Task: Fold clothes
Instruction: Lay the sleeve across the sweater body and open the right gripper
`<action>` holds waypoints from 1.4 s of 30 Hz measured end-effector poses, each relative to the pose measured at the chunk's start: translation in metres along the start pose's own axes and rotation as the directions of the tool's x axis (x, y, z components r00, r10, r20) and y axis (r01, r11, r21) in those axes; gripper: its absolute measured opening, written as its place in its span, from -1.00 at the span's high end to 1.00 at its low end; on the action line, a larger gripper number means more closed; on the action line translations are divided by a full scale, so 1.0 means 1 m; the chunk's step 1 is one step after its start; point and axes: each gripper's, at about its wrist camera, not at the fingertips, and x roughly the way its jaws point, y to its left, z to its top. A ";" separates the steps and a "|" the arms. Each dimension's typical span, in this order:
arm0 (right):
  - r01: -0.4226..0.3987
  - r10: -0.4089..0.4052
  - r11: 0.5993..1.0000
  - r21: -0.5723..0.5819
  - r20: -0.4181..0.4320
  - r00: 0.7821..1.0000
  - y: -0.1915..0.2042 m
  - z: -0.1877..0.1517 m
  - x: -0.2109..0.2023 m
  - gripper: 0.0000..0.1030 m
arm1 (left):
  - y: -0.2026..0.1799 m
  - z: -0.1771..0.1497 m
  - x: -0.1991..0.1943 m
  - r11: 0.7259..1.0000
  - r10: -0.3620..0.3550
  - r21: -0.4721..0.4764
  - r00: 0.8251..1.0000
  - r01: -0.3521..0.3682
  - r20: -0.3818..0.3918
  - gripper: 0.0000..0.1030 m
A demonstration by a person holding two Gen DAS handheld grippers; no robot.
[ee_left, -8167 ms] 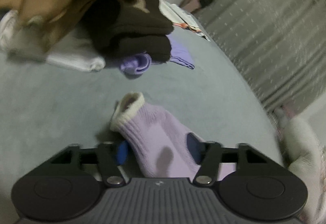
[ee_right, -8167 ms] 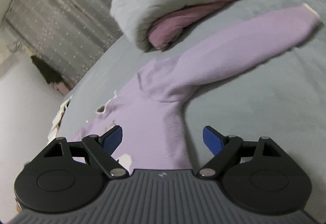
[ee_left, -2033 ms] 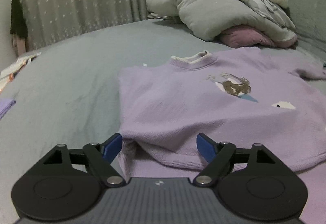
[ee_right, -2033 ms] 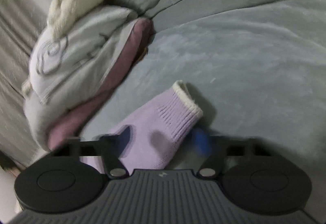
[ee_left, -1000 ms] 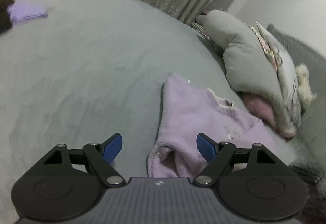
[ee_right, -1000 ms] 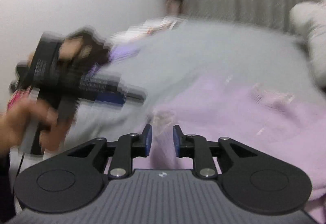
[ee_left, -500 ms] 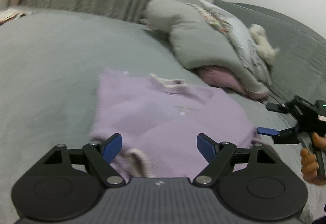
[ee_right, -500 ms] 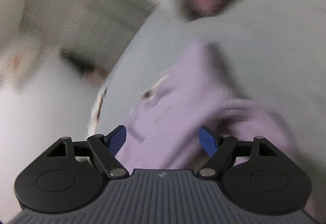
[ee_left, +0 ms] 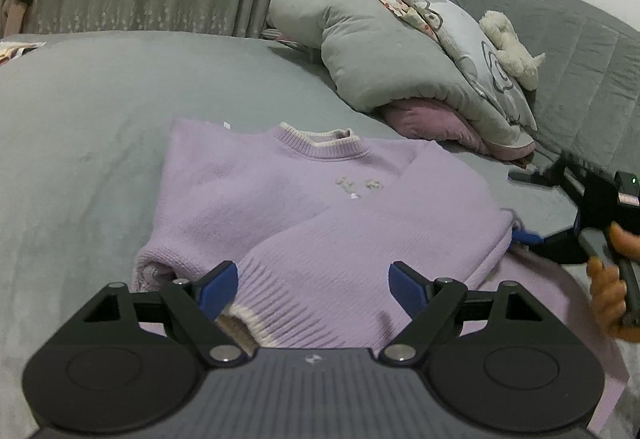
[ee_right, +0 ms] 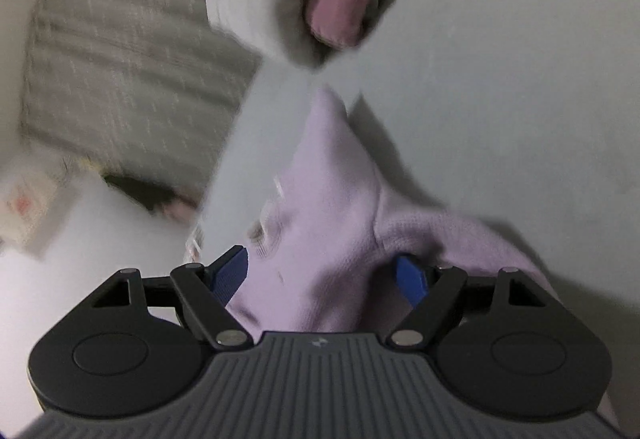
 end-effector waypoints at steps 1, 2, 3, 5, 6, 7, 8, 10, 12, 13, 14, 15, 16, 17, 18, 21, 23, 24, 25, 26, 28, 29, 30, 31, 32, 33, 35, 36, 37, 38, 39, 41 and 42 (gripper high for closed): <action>-0.006 0.006 1.000 0.023 0.020 1.000 -0.002 0.001 -0.003 -0.54 | -0.001 0.000 0.000 1.000 -0.003 0.006 1.000 0.003 -0.003 -0.62; -0.013 0.011 0.999 0.045 0.043 0.999 -0.004 0.002 -0.007 -0.53 | -0.003 0.000 0.001 1.000 -0.006 0.014 1.000 0.006 -0.008 -0.62; -0.015 0.011 0.998 0.058 0.068 0.998 -0.006 0.004 -0.012 -0.52 | -0.004 0.001 0.001 1.000 -0.006 0.019 1.000 0.007 -0.010 -0.62; -0.008 0.000 0.998 0.062 0.115 0.993 -0.010 0.011 -0.022 -0.51 | -0.009 0.001 0.003 0.999 0.013 0.050 0.999 -0.012 -0.036 -0.64; -0.005 -0.004 0.998 0.065 0.130 0.992 -0.012 0.013 -0.024 -0.51 | -0.010 0.000 0.006 0.998 0.029 0.062 0.998 -0.026 -0.051 -0.64; 0.000 -0.011 0.997 0.079 0.137 0.990 -0.016 0.014 -0.024 -0.50 | -0.011 0.000 0.006 0.998 0.032 0.064 0.998 -0.029 -0.055 -0.64; 0.009 -0.025 0.994 0.105 0.147 0.989 -0.022 0.018 -0.025 -0.50 | -0.009 -0.002 0.010 0.998 0.040 0.058 0.996 -0.035 -0.078 -0.64; 0.031 -0.050 0.991 0.133 0.138 0.989 -0.031 0.020 -0.023 -0.50 | -0.006 -0.003 0.013 0.999 0.038 0.038 0.995 -0.035 -0.094 -0.64; 0.055 -0.071 0.988 0.142 0.115 0.991 -0.036 0.020 -0.018 -0.51 | -0.004 -0.003 0.013 0.999 0.036 0.028 0.995 -0.034 -0.094 -0.64; 0.064 -0.077 0.990 0.126 0.103 0.992 -0.033 0.021 -0.017 -0.51 | -0.004 -0.002 0.011 0.999 0.037 0.026 0.995 -0.035 -0.092 -0.64; 0.071 -0.081 0.992 0.105 0.099 0.992 -0.029 0.023 -0.019 -0.51 | -0.003 -0.002 0.010 0.999 0.038 0.024 0.995 -0.036 -0.090 -0.64; 0.074 -0.083 0.993 0.092 0.098 0.992 -0.027 0.025 -0.020 -0.51 | -0.003 -0.002 0.009 0.999 0.038 0.024 0.995 -0.037 -0.089 -0.64; 0.076 -0.085 0.993 0.086 0.106 0.991 -0.026 0.026 -0.023 -0.52 | -0.002 -0.002 0.009 0.999 0.051 0.015 0.994 -0.050 -0.093 -0.64; 0.093 -0.101 0.993 0.067 0.140 0.985 -0.022 0.028 -0.030 -0.52 | -0.002 -0.001 0.009 0.998 0.055 0.012 0.994 -0.055 -0.097 -0.64; 0.128 -0.132 0.991 0.034 0.191 0.973 -0.018 0.031 -0.037 -0.52 | -0.001 -0.001 0.009 0.998 0.057 0.010 0.993 -0.057 -0.102 -0.64; 0.209 -0.201 0.978 -0.006 0.247 0.948 -0.016 0.036 -0.056 -0.52 | -0.002 -0.002 0.009 0.999 0.042 0.005 0.992 -0.041 -0.116 -0.64; 0.160 -0.157 0.987 0.006 0.229 0.961 -0.018 0.037 -0.059 -0.52 | -0.005 -0.002 0.006 1.000 0.005 -0.002 0.992 -0.006 -0.124 -0.64; 0.131 -0.129 0.991 0.003 0.214 0.968 -0.017 0.037 -0.057 -0.53 | -0.006 -0.001 0.005 1.000 -0.008 -0.008 0.993 0.007 -0.117 -0.60; 0.127 -0.120 0.992 -0.023 0.205 0.971 -0.013 0.036 -0.053 -0.53 | -0.007 0.000 0.003 1.000 -0.009 -0.010 0.994 0.008 -0.104 -0.58; 0.126 -0.110 0.989 -0.072 0.192 0.975 -0.005 0.032 -0.050 -0.53 | -0.008 0.001 0.001 1.000 -0.007 -0.011 0.996 0.006 -0.091 -0.53; 0.125 -0.100 0.982 -0.144 0.175 0.979 0.007 0.028 -0.041 -0.53 | -0.012 0.003 -0.006 1.000 -0.013 0.000 0.999 0.013 -0.044 -0.49; 0.118 -0.086 0.970 -0.212 0.154 0.984 0.017 0.022 -0.034 -0.53 | -0.014 0.004 -0.009 1.000 -0.020 0.008 1.000 0.020 -0.024 -0.48; 0.107 -0.075 0.959 -0.262 0.128 0.989 0.024 0.017 -0.028 -0.53 | -0.016 0.003 -0.010 0.999 -0.026 0.018 1.000 0.027 -0.016 -0.48; 0.098 -0.071 0.951 -0.293 0.103 0.992 0.029 0.014 -0.022 -0.52 | -0.018 0.003 -0.011 0.999 -0.033 0.029 0.999 0.033 -0.009 -0.48; 0.090 -0.076 0.942 -0.324 0.055 0.996 0.033 0.009 -0.013 -0.52 | -0.020 0.003 -0.011 0.998 -0.039 0.039 0.999 0.039 -0.002 -0.48; 0.096 -0.103 0.937 -0.337 -0.002 0.995 0.031 0.005 -0.001 -0.52 | -0.022 0.001 -0.008 0.998 -0.032 0.057 0.999 0.033 -0.015 -0.49; 0.147 -0.177 0.937 -0.318 -0.065 0.982 0.018 0.002 0.015 -0.52 | -0.026 -0.005 0.002 0.995 0.002 0.100 0.998 0.004 -0.056 -0.50; 0.167 -0.201 0.938 -0.305 -0.086 0.976 0.011 0.003 0.021 -0.45 | -0.026 -0.008 0.007 0.993 0.029 0.114 0.996 -0.019 -0.082 -0.50; 0.178 -0.212 0.942 -0.285 -0.093 0.973 0.004 0.005 0.023 -0.26 | -0.024 -0.012 0.012 0.992 0.066 0.114 0.991 -0.052 -0.119 -0.50; 0.186 -0.218 0.946 -0.264 -0.095 0.971 0.000 0.008 0.023 -0.19 | -0.021 -0.013 0.012 0.994 0.067 0.094 0.990 -0.056 -0.126 -0.50; 0.191 -0.218 0.951 -0.241 -0.090 0.972 -0.003 0.011 0.021 -0.18 | -0.017 -0.011 0.011 0.996 0.058 0.068 0.990 -0.050 -0.126 -0.50; 0.210 -0.225 0.938 -0.276 -0.023 0.974 0.007 0.015 0.010 -0.23 | -0.015 -0.005 0.005 0.997 0.061 0.044 0.992 -0.057 -0.109 -0.50; 0.219 -0.226 0.926 -0.307 0.011 0.974 0.014 0.015 0.005 -0.40 | -0.014 -0.002 0.002 0.998 0.064 0.033 0.993 -0.061 -0.099 -0.51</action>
